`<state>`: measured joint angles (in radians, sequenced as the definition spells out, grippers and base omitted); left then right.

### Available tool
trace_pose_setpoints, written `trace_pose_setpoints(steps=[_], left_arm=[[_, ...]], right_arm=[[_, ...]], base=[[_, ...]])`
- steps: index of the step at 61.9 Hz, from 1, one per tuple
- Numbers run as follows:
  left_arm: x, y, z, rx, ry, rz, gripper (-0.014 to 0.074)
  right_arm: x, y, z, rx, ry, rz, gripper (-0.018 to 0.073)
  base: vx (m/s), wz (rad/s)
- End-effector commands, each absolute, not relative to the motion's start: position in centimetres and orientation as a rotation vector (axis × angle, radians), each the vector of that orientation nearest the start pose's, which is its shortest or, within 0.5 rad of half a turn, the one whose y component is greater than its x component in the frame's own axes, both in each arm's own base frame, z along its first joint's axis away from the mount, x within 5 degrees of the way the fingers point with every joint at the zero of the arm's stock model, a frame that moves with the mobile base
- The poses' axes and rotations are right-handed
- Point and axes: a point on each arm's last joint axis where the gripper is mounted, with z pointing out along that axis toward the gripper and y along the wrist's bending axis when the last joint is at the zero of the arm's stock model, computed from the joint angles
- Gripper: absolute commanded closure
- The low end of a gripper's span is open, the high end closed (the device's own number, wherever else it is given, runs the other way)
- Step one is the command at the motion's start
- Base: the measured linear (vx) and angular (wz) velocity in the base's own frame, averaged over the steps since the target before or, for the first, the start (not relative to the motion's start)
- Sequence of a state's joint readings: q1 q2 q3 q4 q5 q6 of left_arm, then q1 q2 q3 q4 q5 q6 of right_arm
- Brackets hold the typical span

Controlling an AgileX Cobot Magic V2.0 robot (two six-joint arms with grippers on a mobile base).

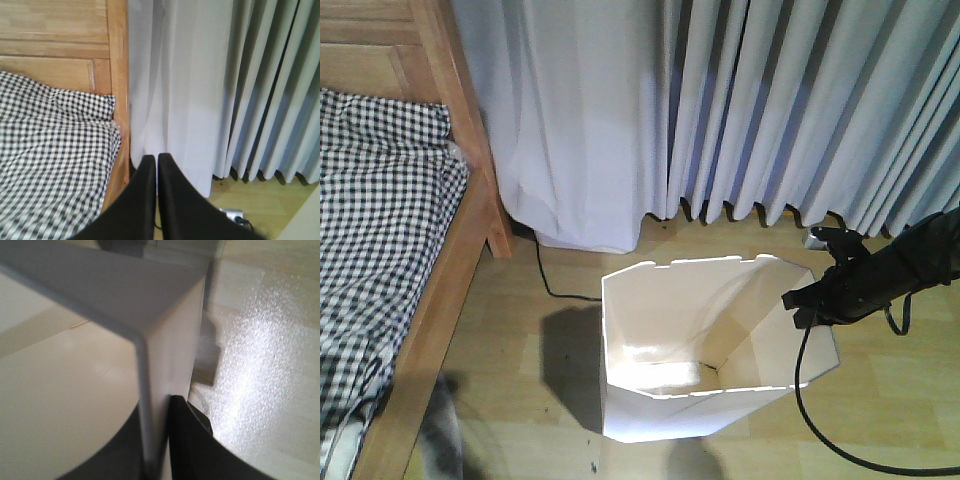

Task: Move trash bin to bedside with robot
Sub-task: 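Carry the bin with the right gripper as the base drives beside the bed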

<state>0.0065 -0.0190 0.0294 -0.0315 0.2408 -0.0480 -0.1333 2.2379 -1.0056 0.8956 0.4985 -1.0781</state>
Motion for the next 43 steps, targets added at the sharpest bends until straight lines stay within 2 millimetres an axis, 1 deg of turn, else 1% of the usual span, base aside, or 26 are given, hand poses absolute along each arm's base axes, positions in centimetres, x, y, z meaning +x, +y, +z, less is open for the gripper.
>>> trace_pose_setpoints(steps=[1, 25, 43], left_arm=[[5.61, -0.04, 17.95, -0.075, 1.683, -0.071, 0.0602], [5.61, -0.04, 17.95, -0.075, 1.683, -0.071, 0.0602], [5.61, -0.04, 17.95, -0.075, 1.683, -0.071, 0.0602]], right_arm=[[34.66, -0.29, 5.07, -0.137, 2.844, 0.689, 0.0565], [34.66, -0.29, 5.07, -0.137, 2.844, 0.689, 0.0565], [34.66, -0.29, 5.07, -0.137, 2.844, 0.689, 0.0565]], base=[[0.23, -0.03], [0.22, -0.07], [0.14, 0.01]])
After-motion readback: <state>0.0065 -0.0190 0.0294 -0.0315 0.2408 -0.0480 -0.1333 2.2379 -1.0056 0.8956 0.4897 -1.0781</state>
